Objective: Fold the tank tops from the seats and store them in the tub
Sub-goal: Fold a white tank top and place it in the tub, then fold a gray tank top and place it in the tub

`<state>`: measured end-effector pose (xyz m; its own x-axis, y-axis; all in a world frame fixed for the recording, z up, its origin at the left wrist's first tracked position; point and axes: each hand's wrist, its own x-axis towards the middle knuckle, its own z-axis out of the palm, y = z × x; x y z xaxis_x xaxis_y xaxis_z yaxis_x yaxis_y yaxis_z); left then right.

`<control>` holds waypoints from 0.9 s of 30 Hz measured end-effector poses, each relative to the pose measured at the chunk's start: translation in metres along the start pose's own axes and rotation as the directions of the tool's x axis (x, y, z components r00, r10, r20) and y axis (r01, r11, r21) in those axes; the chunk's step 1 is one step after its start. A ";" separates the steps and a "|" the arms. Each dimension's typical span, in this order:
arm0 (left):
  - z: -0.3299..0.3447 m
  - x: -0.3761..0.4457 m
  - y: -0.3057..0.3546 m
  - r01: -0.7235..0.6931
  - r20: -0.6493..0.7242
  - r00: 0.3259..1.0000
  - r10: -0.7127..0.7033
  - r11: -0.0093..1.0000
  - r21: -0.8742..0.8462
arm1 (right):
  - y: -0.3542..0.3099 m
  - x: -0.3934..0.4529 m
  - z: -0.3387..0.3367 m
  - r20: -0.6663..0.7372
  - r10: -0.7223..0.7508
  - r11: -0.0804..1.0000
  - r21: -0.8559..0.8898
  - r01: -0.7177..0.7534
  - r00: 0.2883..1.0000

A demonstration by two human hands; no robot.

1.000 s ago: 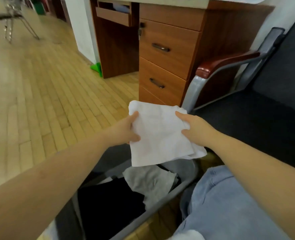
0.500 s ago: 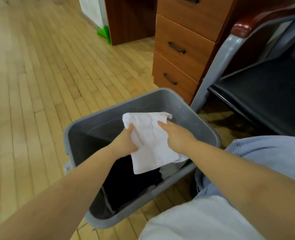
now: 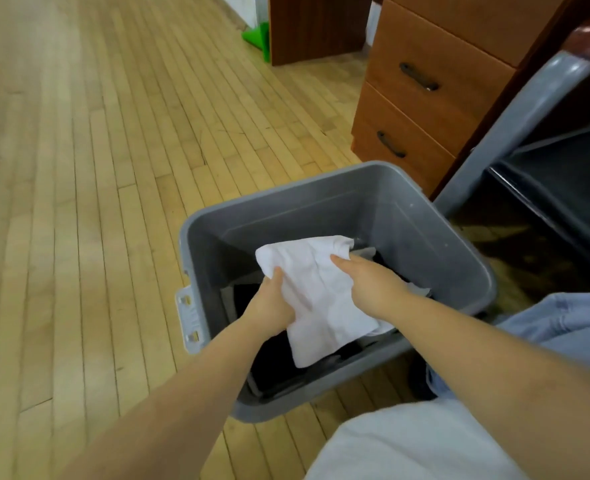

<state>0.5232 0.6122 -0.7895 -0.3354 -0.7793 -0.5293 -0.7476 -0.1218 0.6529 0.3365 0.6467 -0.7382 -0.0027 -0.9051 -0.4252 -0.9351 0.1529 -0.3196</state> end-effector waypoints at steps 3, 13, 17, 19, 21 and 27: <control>-0.011 -0.002 -0.011 0.062 -0.003 0.998 -0.062 0.996 0.057 | -0.012 0.003 0.007 0.018 -0.038 0.999 0.023 0.038 0.999; -0.014 -0.018 -0.022 0.226 0.041 0.971 -0.237 0.957 0.180 | -0.009 0.008 0.029 0.163 0.081 0.991 -0.120 -0.062 0.983; -0.009 -0.014 -0.008 0.135 -0.045 0.991 -0.128 0.970 0.203 | 0.004 0.007 0.013 0.172 0.131 0.972 -0.214 -0.093 0.976; -0.005 -0.013 0.008 0.042 -0.071 0.997 -0.024 0.963 0.267 | 0.002 0.004 -0.001 0.193 0.145 0.970 -0.221 -0.101 0.971; -0.002 -0.012 0.028 -0.054 -0.075 0.994 0.083 0.942 0.332 | 0.000 -0.001 -0.013 0.174 0.126 0.973 -0.214 -0.087 0.977; 0.010 -0.013 0.108 -0.264 -0.024 0.948 0.318 0.824 0.502 | 0.024 -0.026 -0.045 -0.010 -0.003 0.987 -0.160 0.002 1.000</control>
<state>0.4407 0.6150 -0.7175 -0.5419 -0.7922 -0.2805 -0.8150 0.4140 0.4054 0.2987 0.6558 -0.6971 -0.0030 -0.9096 -0.4156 -0.9797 0.0860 -0.1812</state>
